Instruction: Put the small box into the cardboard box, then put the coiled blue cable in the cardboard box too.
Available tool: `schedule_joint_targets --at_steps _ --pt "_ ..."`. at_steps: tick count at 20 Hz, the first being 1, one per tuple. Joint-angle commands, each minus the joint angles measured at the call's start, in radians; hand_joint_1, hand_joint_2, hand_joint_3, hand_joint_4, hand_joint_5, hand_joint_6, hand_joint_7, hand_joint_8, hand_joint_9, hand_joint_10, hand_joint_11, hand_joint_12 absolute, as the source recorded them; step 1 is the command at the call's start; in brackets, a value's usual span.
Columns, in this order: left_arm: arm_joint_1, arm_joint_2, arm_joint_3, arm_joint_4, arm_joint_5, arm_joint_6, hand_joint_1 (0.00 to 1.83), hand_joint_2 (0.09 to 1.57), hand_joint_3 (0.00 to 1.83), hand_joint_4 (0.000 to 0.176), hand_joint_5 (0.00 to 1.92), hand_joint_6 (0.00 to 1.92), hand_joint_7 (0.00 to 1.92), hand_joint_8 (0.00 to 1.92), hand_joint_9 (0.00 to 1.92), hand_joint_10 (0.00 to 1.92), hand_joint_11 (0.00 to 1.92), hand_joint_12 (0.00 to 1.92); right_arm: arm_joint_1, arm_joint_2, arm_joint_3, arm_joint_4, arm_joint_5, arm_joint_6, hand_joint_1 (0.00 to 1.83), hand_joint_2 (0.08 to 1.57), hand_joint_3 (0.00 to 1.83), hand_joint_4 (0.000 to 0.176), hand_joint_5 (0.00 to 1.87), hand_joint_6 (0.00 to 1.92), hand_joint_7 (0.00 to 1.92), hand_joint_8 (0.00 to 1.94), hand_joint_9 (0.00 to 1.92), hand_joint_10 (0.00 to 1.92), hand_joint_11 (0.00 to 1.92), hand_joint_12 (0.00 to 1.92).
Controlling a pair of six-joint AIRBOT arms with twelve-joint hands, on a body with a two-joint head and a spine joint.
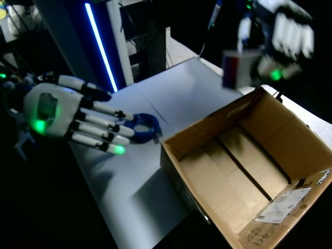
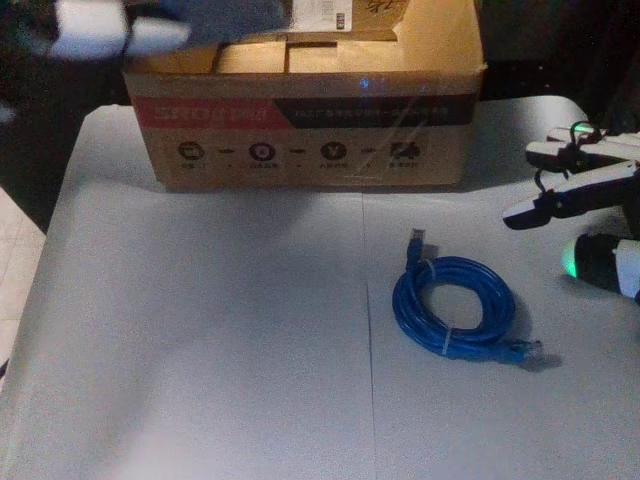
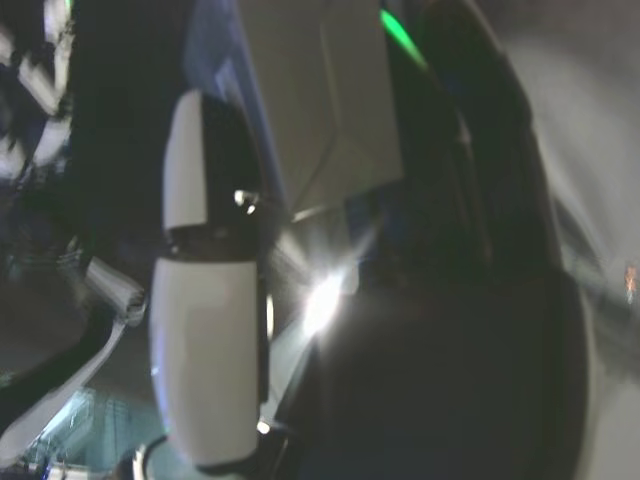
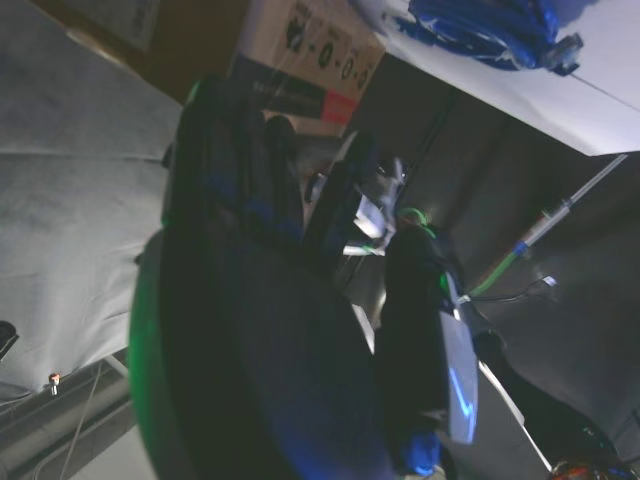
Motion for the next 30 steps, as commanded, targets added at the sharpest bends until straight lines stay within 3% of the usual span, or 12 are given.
schedule_joint_targets --at_steps 1,4,6,9,11,12,13,15,19,24,28,30 --pt "-0.022 -0.022 0.025 -0.006 -0.017 -0.002 1.24 1.08 0.0 0.007 1.04 0.82 1.07 0.92 1.11 0.49 0.79 1.25 0.008 -0.007 0.006 0.008 0.117 0.007 0.35 1.4 0.0 0.121 0.39 0.0 0.21 0.0 0.13 0.0 0.0 0.17" --pt "-0.061 -0.119 0.131 -0.008 0.103 -0.002 1.27 1.06 0.0 0.0 1.09 0.63 1.13 0.93 1.08 0.92 0.92 1.46 0.008 -0.016 0.012 0.004 0.117 0.007 0.35 1.4 0.0 0.115 0.4 0.0 0.25 0.01 0.15 0.0 0.0 0.21" --pt "-0.074 -0.151 0.167 -0.008 0.147 -0.002 1.25 1.07 0.0 0.0 1.03 0.79 1.14 0.85 1.19 0.63 1.02 1.24 0.008 -0.017 0.012 0.004 0.117 0.007 0.36 1.41 0.0 0.109 0.39 0.0 0.22 0.0 0.12 0.0 0.0 0.09" --pt "-0.087 -0.173 0.19 -0.007 0.171 -0.002 1.25 1.08 0.0 0.0 1.0 0.83 1.11 0.93 1.16 0.75 0.99 1.36 0.008 -0.017 0.014 0.004 0.117 0.007 0.38 1.42 0.0 0.098 0.4 0.0 0.23 0.0 0.12 0.0 0.0 0.04" --pt "-0.09 -0.174 0.189 -0.005 0.173 0.005 1.21 1.12 0.0 0.018 0.93 0.99 1.0 1.01 0.87 0.66 0.56 1.43 0.008 -0.019 0.014 0.004 0.117 0.007 0.4 1.42 0.0 0.101 0.41 0.0 0.24 0.0 0.13 0.0 0.02 0.05" --pt "-0.09 -0.174 0.188 -0.005 0.171 0.006 1.03 1.02 0.0 0.001 0.78 0.48 0.84 0.54 0.79 0.56 0.46 1.43 0.008 -0.019 0.014 0.004 0.117 0.007 0.4 1.42 0.0 0.1 0.41 0.0 0.25 0.01 0.14 0.01 0.03 0.06" --pt "-0.092 -0.174 0.187 -0.005 0.167 0.006 0.82 0.91 0.0 0.084 0.47 0.01 0.51 0.01 0.59 0.14 0.22 1.27 0.008 -0.02 0.014 0.005 0.117 0.007 0.42 1.41 0.0 0.108 0.42 0.0 0.25 0.0 0.15 0.01 0.03 0.07" --pt "-0.096 -0.17 0.184 0.001 0.159 0.006 0.72 0.91 0.0 0.147 0.3 0.0 0.35 0.0 0.37 0.0 0.01 1.08 0.008 -0.022 0.014 0.005 0.117 0.007 0.41 1.42 0.0 0.108 0.4 0.0 0.24 0.0 0.14 0.0 0.01 0.08" --pt "-0.106 -0.132 0.151 0.007 0.09 0.006 0.7 0.94 0.0 0.174 0.14 0.0 0.21 0.0 0.19 0.01 0.0 0.61 0.008 -0.026 0.016 0.005 0.117 0.007 0.41 1.42 0.0 0.115 0.39 0.0 0.24 0.0 0.14 0.0 0.0 0.2" --pt "-0.087 0.062 -0.025 -0.015 -0.085 0.092 0.66 0.9 0.0 0.176 0.17 0.01 0.17 0.0 0.19 0.0 0.0 0.62 0.008 -0.029 0.015 0.011 0.117 0.013 0.43 1.4 0.0 0.137 0.38 0.0 0.25 0.01 0.11 0.0 0.0 0.1" --pt "0.194 0.259 -0.218 -0.112 -0.362 0.097 0.64 0.89 0.0 0.176 0.18 0.0 0.22 0.0 0.15 0.01 0.0 0.23 0.008 -0.028 0.015 0.008 0.117 0.023 0.49 1.37 0.0 0.176 0.3 0.0 0.21 0.0 0.07 0.0 0.0 0.01" --pt "0.523 0.342 -0.352 -0.236 -0.599 0.082 0.7 0.86 0.0 0.176 0.13 0.0 0.06 0.0 0.0 0.0 0.0 0.0 0.008 -0.006 0.014 -0.003 0.117 0.055 0.63 1.25 0.0 0.176 0.27 0.0 0.15 0.0 0.11 0.01 0.04 0.03"
